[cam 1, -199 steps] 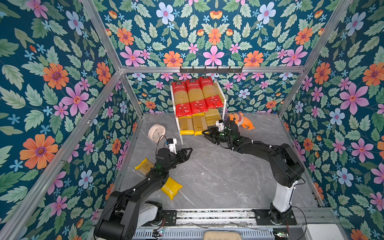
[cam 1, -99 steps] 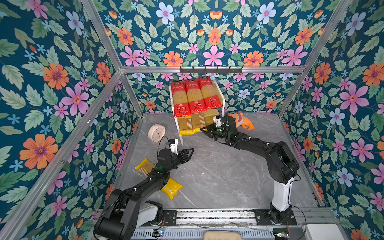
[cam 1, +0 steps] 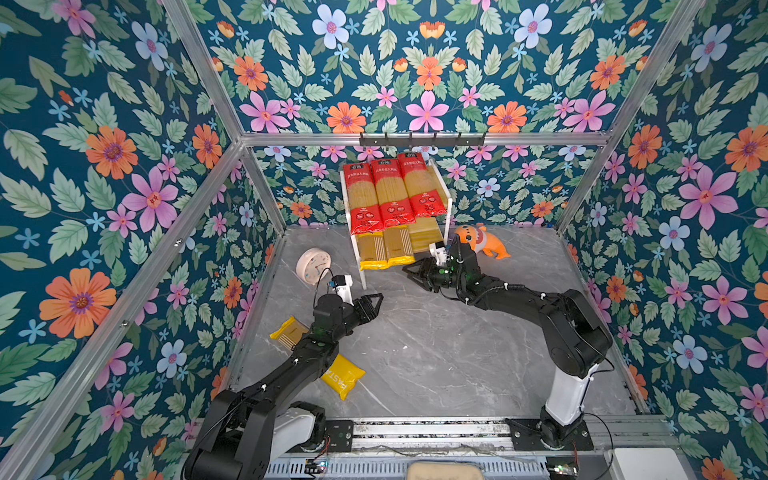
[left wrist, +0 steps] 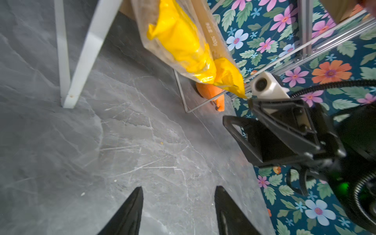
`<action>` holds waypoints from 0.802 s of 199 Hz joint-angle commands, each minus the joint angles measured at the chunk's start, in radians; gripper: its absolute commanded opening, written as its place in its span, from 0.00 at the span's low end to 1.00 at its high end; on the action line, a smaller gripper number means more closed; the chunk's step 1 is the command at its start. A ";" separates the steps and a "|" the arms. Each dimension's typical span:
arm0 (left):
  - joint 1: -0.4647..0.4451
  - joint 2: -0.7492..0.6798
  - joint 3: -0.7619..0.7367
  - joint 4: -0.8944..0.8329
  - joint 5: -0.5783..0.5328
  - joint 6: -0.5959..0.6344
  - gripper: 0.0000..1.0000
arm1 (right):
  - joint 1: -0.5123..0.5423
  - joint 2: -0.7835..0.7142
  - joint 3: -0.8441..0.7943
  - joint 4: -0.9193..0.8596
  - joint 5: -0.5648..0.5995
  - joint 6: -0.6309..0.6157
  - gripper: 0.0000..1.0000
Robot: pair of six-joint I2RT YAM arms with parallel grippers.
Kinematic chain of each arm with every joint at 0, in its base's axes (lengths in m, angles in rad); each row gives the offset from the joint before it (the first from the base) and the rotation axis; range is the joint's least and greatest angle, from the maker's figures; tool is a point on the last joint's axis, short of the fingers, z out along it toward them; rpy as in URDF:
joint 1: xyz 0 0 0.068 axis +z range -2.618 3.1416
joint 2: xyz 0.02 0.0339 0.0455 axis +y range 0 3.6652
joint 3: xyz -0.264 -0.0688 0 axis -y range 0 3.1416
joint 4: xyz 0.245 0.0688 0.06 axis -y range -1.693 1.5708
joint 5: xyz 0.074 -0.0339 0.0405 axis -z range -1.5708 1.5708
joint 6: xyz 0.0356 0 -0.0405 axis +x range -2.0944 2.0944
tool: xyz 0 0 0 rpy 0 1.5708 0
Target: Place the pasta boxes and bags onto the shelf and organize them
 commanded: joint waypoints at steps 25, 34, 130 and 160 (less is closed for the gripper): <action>0.007 -0.017 0.065 -0.306 -0.211 0.048 0.58 | 0.098 -0.028 -0.113 -0.024 0.026 -0.036 0.43; 0.009 -0.013 0.090 -0.380 -0.252 0.051 0.58 | 0.128 -0.015 -0.109 -0.064 0.038 -0.055 0.43; 0.127 -0.192 0.106 -0.547 -0.376 0.046 0.60 | 0.513 0.227 0.338 -0.732 0.259 -0.511 0.46; 0.138 -0.215 0.101 -0.532 -0.342 0.030 0.60 | 0.556 0.313 0.444 -0.813 0.270 -0.563 0.46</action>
